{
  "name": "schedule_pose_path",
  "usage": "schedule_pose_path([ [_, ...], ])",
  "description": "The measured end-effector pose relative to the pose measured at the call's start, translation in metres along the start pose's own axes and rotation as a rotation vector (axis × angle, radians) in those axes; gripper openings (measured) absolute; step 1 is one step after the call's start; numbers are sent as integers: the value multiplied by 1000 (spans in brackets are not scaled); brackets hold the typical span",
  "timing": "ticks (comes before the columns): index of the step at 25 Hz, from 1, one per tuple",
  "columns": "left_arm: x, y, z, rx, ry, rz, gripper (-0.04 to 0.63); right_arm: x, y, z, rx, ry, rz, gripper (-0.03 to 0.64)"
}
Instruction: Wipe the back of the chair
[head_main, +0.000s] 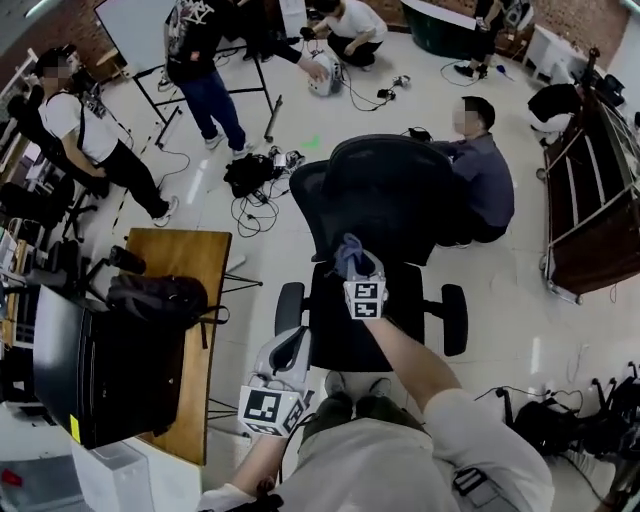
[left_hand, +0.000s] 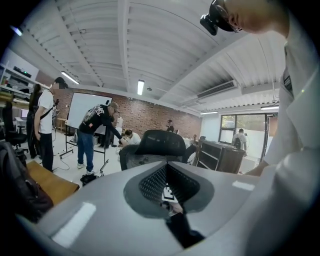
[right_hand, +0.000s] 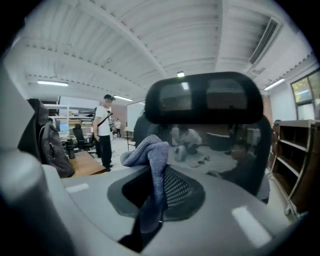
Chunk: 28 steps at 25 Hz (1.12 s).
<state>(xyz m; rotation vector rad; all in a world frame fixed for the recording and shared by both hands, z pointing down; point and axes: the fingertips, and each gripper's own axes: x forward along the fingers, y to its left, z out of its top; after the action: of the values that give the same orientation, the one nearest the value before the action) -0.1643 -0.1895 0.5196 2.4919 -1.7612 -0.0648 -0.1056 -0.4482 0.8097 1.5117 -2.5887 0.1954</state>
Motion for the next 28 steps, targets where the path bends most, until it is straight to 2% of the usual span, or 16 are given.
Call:
schedule_pose_path([
  [3, -3, 27, 0, -5, -3, 59, 61, 72, 51, 10, -42, 11, 44, 46],
  [7, -9, 47, -18, -14, 30, 122, 61, 153, 50, -1, -80, 76, 29, 46],
  [9, -16, 63, -28, -18, 35, 157, 61, 171, 51, 19, -101, 46, 27, 46],
  [13, -17, 78, -42, -37, 57, 177, 61, 174, 43, 0, -101, 97, 6, 46],
  [15, 0, 72, -31, -38, 59, 154, 61, 164, 16, -1, -84, 106, -18, 46],
  [18, 33, 60, -14, -31, 56, 106, 61, 146, -53, -3, -54, 117, -88, 46],
  [22, 64, 41, -19, -39, 58, 39, 61, 100, -169, -29, -36, 143, -234, 44],
  [25, 76, 23, -13, -44, 17, -2, 63, 55, -255, -39, -13, 167, -360, 44],
  [28, 84, 6, -6, -49, -6, -50, 63, 18, -313, -39, 44, 181, -457, 44],
])
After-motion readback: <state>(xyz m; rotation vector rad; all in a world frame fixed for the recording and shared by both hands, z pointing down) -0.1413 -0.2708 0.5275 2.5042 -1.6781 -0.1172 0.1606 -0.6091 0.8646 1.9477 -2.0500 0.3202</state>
